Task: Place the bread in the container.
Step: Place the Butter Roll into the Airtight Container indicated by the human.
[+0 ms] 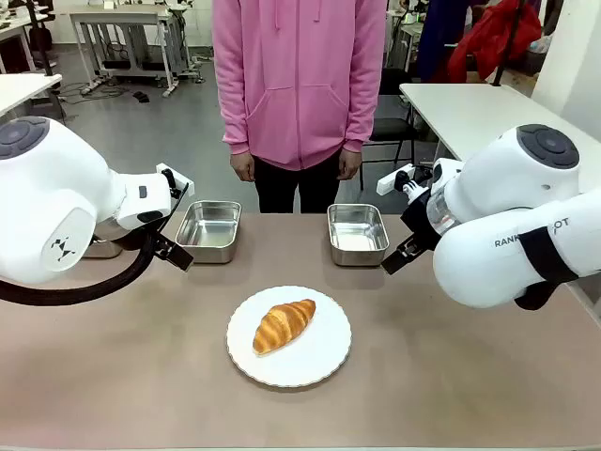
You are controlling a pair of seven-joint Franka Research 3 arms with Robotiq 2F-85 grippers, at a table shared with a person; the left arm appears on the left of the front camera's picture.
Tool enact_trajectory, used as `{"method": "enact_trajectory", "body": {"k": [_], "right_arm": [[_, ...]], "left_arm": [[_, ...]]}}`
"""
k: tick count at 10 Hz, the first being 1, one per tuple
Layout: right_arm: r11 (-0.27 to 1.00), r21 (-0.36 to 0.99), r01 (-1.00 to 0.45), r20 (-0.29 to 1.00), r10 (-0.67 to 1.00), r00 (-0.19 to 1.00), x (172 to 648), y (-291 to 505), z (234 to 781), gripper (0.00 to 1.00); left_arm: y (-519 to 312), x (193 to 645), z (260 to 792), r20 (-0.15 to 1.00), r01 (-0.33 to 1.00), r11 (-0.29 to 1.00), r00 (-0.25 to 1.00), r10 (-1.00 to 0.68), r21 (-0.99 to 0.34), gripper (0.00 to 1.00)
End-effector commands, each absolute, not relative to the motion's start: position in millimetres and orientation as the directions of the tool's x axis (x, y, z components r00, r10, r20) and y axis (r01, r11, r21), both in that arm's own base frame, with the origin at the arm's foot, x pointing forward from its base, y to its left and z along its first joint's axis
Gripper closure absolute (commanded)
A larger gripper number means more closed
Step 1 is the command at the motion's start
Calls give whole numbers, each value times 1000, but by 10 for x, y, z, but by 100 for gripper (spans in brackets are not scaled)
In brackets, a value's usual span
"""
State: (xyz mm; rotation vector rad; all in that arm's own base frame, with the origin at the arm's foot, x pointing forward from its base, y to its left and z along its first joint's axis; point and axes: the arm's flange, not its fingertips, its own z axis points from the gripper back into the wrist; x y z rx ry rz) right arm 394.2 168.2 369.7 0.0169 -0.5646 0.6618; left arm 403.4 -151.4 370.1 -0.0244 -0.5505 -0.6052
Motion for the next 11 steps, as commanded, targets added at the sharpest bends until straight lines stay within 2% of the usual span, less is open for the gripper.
{"method": "enact_trajectory", "body": {"k": [1, 10, 11], "right_arm": [[795, -161, -585, 503, 576, 644, 3942, 1682, 3703, 0], [794, -161, -587, 501, 578, 644, 3942, 1684, 3694, 0], [800, -158, -579, 512, 568, 645, 4138, 1714, 4003, 0]], "left_arm": [[-1515, 4033, 3702, 498, 546, 827, 683, -534, 136, 0], [-1514, 4034, 3701, 498, 546, 827, 684, -533, 135, 0], [-1393, 4118, 4040, 530, 585, 809, 671, -518, 51, 0]]}}
